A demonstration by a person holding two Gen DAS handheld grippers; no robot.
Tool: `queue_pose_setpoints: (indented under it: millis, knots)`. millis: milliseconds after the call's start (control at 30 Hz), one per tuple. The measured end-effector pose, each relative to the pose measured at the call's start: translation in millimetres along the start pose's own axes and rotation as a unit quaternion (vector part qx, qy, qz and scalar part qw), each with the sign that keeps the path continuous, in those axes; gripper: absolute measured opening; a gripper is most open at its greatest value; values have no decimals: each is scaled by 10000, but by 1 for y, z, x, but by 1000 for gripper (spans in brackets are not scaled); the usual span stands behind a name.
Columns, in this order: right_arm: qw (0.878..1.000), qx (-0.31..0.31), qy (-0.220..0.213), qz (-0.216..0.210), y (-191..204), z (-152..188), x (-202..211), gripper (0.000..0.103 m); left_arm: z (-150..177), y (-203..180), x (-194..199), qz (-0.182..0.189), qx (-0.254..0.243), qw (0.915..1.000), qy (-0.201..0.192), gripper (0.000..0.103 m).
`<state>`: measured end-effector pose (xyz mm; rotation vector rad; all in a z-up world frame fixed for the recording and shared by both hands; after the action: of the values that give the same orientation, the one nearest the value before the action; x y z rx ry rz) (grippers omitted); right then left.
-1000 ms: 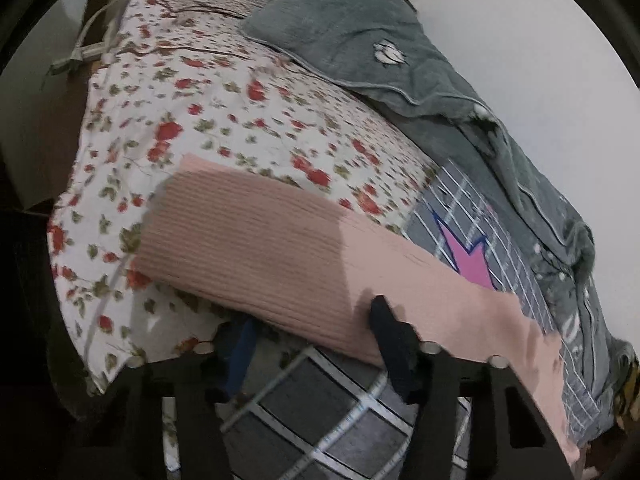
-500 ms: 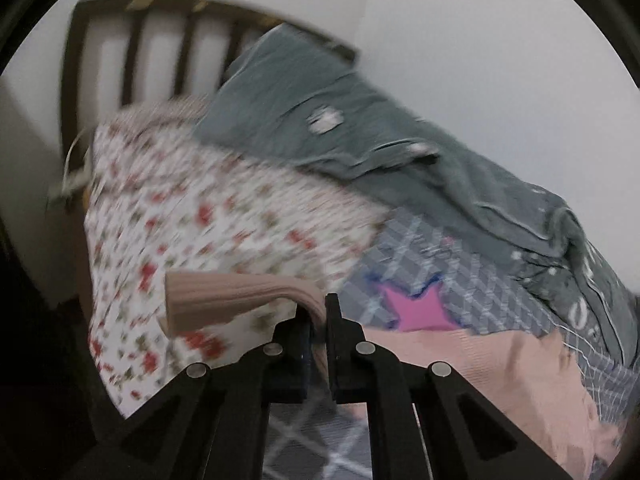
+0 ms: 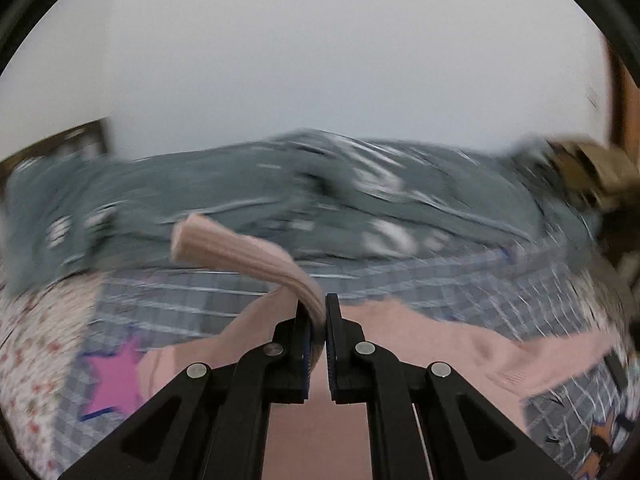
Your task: Fold small clothes
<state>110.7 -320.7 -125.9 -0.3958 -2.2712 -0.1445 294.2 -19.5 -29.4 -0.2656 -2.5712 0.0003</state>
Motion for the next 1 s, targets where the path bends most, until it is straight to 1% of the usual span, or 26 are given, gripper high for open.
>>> queue_pose_setpoints:
  millis: [33,67,133,167,233,267,333,367,400,433,467,500,533,567,633,733,800,833,900,933,1000]
  knots:
    - [9999,-85,10,125,-15,2,-1,99,6,-30,-15,117,-230,9996,109,7]
    - [9997,-134,19,194,-24,4,-2,99,13,-50,-27,213,-397,9987,216,7]
    - [9990,-269,52,339,-46,8,-3,99,38,-101,-51,498,-791,9941,554,7]
    - [9987,-311,70,389,-52,10,-4,99,51,-120,-60,587,-936,9913,709,7]
    - [9979,-384,118,512,-68,15,-7,99,83,-148,-80,749,-1199,9835,1132,8]
    - [9976,-407,135,552,-73,15,-9,99,95,-158,-86,815,-1289,9798,1291,10]
    - [9970,-463,184,600,-81,17,-14,99,119,-165,-95,957,-1436,9712,1644,13]
    - [9969,-484,197,588,-84,17,-17,99,124,-164,-95,972,-1437,9694,1735,14]
    - [9970,-493,189,575,-87,16,-20,99,126,-159,-93,985,-1351,9705,1739,14]
    - [9971,-481,160,559,-88,14,-24,99,123,-152,-89,1051,-1216,9722,1704,19]
    - [9974,-458,122,536,-88,12,-26,99,119,-143,-86,1102,-1017,9746,1666,35]
    - [9978,-434,80,500,-87,10,-28,99,114,-131,-81,1126,-801,9773,1608,47]
    - [9982,-410,23,444,-87,7,-31,99,108,-118,-76,1121,-603,9806,1492,73]
    - [9985,-399,-29,367,-86,2,-35,99,103,-104,-69,1083,-452,9849,1274,80]
    - [9988,-419,-96,218,-85,-6,-43,96,94,-79,-59,944,-341,9898,1007,79]
    - [9985,-524,-154,14,-90,-18,-59,90,88,-39,-51,639,-177,9945,813,79]
    - [9979,-632,-123,-31,-96,-24,-72,74,90,-9,-50,424,4,9964,738,79]
    - [9977,-674,-87,-43,-99,-26,-78,72,90,3,-53,353,82,9968,718,79]
    - [9969,-791,-19,-52,-106,-33,-95,62,94,26,-58,197,280,9967,731,79]
    - [9964,-842,-4,-78,-108,-36,-102,61,96,36,-62,138,405,9960,788,79]
    - [9953,-958,39,-140,-112,-44,-115,60,99,48,-67,140,539,9951,817,79]
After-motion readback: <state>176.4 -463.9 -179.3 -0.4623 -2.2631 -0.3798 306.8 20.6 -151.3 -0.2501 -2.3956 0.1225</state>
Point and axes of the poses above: each gripper's, at about its wrist camera, not at the fingertips, and x roughly against the way its jaws point, y to its left, z to its underside, the point moved 2 cm from there along -x, roughly the way its jaws point, and after that the axes turned 5 degrees about z, right-handed, at the moved point
